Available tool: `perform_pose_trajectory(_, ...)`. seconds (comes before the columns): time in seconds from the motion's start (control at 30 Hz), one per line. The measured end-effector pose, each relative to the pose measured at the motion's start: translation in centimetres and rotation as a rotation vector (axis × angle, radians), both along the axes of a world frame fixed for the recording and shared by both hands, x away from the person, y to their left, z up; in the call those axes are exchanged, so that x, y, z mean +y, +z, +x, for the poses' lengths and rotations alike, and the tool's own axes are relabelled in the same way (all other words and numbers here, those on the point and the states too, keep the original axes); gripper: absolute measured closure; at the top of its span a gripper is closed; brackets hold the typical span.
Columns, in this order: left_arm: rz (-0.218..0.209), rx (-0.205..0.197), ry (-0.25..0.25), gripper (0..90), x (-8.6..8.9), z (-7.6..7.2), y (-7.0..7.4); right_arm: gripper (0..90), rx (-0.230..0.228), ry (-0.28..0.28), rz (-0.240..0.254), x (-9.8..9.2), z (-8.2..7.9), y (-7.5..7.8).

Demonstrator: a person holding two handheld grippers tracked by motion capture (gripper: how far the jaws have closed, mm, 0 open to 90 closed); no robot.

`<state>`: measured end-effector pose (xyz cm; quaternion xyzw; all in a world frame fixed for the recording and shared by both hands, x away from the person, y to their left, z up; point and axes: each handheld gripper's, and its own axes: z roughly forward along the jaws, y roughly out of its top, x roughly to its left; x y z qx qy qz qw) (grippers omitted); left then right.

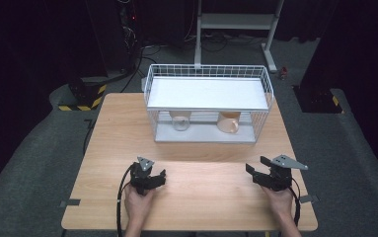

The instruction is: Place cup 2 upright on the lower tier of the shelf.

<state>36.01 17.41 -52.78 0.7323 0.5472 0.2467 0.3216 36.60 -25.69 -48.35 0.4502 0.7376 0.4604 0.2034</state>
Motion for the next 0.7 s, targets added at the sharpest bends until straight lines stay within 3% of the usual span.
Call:
perform_pose_trajectory(0.2,-0.001,0.000,0.001,22.7,0.0,0.0,0.0,30.1,0.007,-0.003,-0.017,0.0,-0.3,-0.6)
perform_pose_trajectory(0.47,-0.001,0.000,0.001,22.7,0.0,0.0,0.0,30.3,0.024,-0.018,-0.090,0.0,-0.1,-2.2)
perform_pose_trajectory(0.7,-0.001,0.000,0.001,22.7,0.0,0.0,0.0,30.1,0.067,-0.043,-0.137,-0.2,0.7,-3.1)
